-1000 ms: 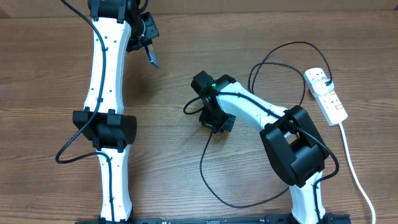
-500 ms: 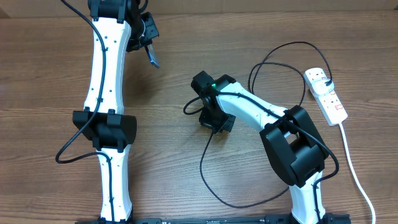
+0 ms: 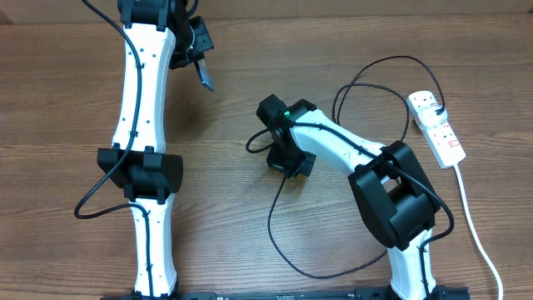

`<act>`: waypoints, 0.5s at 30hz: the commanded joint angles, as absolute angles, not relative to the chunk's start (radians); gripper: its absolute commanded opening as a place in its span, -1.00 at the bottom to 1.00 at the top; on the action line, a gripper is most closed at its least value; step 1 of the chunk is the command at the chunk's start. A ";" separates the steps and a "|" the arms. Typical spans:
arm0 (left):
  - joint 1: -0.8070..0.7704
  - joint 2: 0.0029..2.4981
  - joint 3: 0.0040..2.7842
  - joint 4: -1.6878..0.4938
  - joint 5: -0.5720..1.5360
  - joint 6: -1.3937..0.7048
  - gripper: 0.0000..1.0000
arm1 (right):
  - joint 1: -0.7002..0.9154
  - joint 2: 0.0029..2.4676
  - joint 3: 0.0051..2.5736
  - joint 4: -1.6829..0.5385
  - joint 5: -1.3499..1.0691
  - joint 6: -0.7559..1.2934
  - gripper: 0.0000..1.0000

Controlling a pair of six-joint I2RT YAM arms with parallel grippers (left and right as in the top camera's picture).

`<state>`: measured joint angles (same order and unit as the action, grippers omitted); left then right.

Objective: Plug charger to phone and switch on socket
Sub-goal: 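Lift the plug with the right gripper toward the phone's bottom end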

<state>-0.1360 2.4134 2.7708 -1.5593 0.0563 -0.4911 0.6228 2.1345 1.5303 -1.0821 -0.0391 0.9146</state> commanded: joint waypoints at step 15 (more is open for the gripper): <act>-0.128 2.380 2.796 -1.340 0.774 -0.206 -0.92 | 0.554 2.093 1.746 -1.205 -0.197 0.592 -0.93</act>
